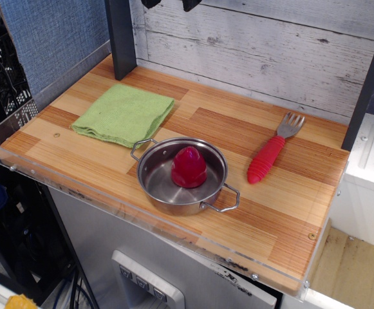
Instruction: Move the yellow cloth from right side to left side
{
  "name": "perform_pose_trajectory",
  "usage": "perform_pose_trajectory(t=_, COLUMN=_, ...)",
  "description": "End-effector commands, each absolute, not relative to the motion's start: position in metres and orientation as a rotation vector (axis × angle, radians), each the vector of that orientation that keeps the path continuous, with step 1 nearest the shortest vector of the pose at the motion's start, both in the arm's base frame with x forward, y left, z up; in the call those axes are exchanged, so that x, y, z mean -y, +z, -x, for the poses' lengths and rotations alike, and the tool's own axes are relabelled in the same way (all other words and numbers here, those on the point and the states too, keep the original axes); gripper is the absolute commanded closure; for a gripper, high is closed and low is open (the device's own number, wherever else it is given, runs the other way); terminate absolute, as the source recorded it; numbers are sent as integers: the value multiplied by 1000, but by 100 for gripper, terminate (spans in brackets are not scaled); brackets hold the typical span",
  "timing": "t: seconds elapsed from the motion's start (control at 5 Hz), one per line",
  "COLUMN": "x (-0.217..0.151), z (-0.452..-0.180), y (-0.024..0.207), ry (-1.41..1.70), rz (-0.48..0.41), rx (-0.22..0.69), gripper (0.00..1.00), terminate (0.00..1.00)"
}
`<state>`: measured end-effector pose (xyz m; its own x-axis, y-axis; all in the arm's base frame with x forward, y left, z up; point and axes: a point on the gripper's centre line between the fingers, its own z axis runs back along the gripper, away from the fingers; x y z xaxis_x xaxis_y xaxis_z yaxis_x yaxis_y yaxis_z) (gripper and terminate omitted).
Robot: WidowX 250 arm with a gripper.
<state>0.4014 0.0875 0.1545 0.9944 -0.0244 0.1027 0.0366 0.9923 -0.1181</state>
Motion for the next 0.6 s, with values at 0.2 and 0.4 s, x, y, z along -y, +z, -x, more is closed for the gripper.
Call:
perform_pose_trajectory(t=0.2, x=-93, z=-399, y=140, ry=8, rz=133, rx=75, gripper=0, terminate=0)
perform_pose_trajectory(t=0.4, x=-107, z=-386, y=120, ry=72, rz=123, rx=23, gripper=0, terminate=0)
